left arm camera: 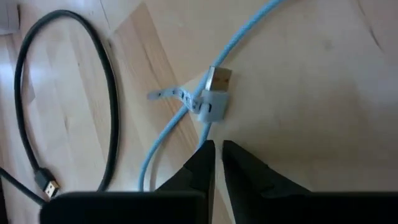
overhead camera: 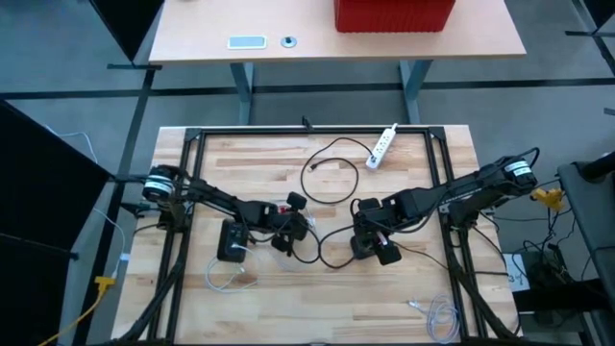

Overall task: Insert USB
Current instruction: Insert the top white charger cable into the right black outlet extension

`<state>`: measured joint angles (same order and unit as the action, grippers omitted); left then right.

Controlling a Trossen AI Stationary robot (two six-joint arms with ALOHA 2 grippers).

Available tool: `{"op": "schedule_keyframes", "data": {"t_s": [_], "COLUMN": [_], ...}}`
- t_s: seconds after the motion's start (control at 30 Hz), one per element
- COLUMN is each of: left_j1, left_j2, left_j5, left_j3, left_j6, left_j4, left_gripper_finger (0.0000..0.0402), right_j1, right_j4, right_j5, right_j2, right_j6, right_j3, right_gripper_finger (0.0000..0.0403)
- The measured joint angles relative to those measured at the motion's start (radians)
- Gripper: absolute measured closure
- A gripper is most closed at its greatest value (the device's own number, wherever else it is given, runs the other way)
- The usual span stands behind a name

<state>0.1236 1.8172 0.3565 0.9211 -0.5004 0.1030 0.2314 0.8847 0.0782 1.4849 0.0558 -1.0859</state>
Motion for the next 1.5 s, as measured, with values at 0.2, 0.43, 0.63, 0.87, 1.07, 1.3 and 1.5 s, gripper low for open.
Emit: {"op": "schedule_keyframes", "data": {"t_s": [0.2,0.43,0.63,0.87,1.07,1.3,1.5], "left_j1": [-0.014,-0.035,-0.036,-0.036,-0.036,-0.036,-0.037], "left_j2": [-0.071,-0.067,-0.066,-0.066,-0.066,-0.066,-0.066], "left_j5": [-0.035,-0.054,-0.055,-0.054,-0.053,-0.052,-0.052], "left_j3": [0.000,0.000,0.000,0.000,0.000,0.000,0.000], "left_j6": [-0.006,-0.004,0.004,0.011,0.012,0.004,0.004], "left_j4": [-0.010,-0.010,-0.010,-0.013,-0.013,-0.012,-0.012], "left_gripper_finger": [0.0352,0.0318,0.0295,0.0280,0.0280,0.0292,0.0286], "right_j1": [-0.001,-0.001,0.000,0.000,0.009,0.009,0.009], "right_j4": [-0.010,0.016,0.012,-0.005,-0.011,0.007,-0.001], "right_j5": [-0.016,-0.018,-0.010,-0.027,-0.071,-0.081,-0.083], "right_j2": [0.000,0.004,0.005,0.003,0.001,0.001,0.001], "right_j6": [-0.110,-0.215,-0.229,-0.259,-0.269,-0.284,-0.318], "right_j3": [0.000,-0.033,-0.046,-0.043,-0.021,-0.043,-0.051], "right_gripper_finger": [0.0140,0.0140,0.0140,0.0115,0.0116,0.0136,0.0103]}}
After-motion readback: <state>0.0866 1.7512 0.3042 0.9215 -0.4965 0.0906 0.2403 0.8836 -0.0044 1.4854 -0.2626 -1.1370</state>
